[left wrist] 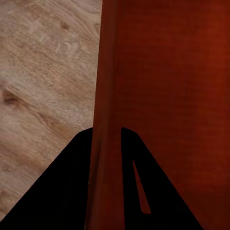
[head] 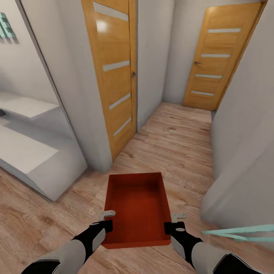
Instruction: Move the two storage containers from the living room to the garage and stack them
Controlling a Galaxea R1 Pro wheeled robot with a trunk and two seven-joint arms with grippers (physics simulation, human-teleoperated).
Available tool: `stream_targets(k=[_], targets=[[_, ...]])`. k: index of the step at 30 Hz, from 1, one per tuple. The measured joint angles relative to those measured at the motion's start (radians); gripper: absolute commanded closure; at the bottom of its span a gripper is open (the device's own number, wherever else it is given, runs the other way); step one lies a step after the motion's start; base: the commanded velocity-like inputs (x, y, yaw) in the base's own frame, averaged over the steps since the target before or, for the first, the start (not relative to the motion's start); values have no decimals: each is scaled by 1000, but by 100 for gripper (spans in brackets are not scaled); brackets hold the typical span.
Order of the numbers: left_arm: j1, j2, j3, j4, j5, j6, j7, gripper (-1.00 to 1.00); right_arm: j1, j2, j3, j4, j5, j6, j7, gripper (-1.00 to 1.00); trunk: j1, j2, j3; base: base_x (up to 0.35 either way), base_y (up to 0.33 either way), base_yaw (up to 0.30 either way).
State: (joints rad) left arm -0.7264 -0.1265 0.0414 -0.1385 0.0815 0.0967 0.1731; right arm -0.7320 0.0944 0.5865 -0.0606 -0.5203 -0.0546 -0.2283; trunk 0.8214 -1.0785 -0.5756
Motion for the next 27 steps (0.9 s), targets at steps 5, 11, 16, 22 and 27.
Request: stream_targets(k=[5, 11, 16, 22, 27], targets=[[0, 0, 0, -2, -1, 0, 0, 100, 0, 0, -1, 0, 0, -2, 0, 100, 0, 0, 2, 245, 217, -232], [0, -1, -1, -3, 0, 0, 1, 100, 0, -1, -1, 0, 0, -4, 1, 100, 0, 0, 5, 236, 199, -248], [0, 0, -3, -4, 1, 0, 1, 100, 0, 0, -2, 0, -1, -5, 0, 100, 0, 0, 7, 180, 122, -249], [0, -1, -3, -6, -1, 0, 1, 100, 0, -1, -3, 1, -1, -8, 2, 100, 0, 0, 8, 42, 14, -249], [0, -1, -1, -2, -1, 0, 1, 100, 0, -1, -1, 1, 0, -3, 2, 100, 0, 0, 9, 3, 1, -249]])
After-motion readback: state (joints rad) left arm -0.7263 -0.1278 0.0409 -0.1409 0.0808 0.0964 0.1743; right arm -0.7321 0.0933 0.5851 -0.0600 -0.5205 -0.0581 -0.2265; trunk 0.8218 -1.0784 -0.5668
